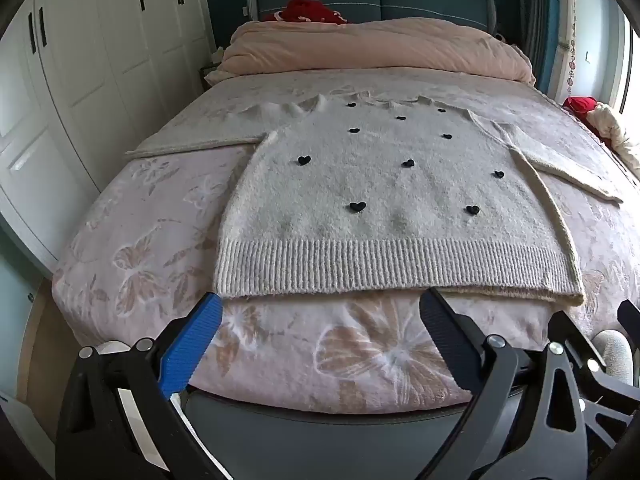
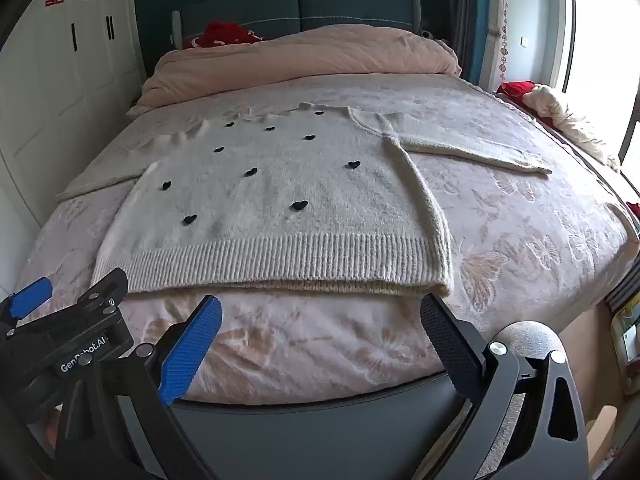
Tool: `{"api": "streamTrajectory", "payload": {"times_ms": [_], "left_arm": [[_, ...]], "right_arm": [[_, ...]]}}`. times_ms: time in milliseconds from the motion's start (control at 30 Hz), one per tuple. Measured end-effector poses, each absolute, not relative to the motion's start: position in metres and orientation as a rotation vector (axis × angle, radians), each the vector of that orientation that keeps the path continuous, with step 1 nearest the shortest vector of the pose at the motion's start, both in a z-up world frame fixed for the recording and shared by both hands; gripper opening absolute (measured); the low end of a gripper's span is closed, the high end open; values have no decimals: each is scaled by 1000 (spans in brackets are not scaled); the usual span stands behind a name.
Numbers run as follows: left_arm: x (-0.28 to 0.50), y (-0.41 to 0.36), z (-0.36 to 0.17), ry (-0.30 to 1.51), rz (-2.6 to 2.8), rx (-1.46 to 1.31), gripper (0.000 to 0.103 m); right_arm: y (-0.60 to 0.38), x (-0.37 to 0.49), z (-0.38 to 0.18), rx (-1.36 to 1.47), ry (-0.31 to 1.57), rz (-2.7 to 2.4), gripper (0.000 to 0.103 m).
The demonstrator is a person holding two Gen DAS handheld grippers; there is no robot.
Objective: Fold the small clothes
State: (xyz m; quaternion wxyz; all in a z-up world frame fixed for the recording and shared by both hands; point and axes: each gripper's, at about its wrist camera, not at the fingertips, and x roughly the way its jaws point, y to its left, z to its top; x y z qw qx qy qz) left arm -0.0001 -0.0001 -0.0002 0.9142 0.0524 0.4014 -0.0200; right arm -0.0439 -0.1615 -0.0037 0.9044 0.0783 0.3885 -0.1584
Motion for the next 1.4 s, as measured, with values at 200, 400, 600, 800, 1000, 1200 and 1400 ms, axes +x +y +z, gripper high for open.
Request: {"api": "streamTrajectory", "payload": {"times_ms": [200,400,600,800,1000,1200,1400], "left_arm": [[1,4,-3,834,-46,96,97],[-2,4,-2,830,-42,111,97],[0,-1,-1,843,-35,112,96],[0,-1,-2,845,-34,113,96],[0,0,-1,845,-34,115,96],[2,1,-1,848,-32,118,96],[2,0,-1,846,-29,123,96]], "right_arm": [[-161,-43,-3,158,800,-327,98],[-159,-45,-2,158,799,-331,98],[-162,-45,-2,160,802,-333,98],[-163,-47,-2,161,806,-334,98],[-163,-45,-4,164,808,-337,98],[-163,-45,-5,162,811,-340,98],[-163,-45,-5,162,811,-339,98]]}}
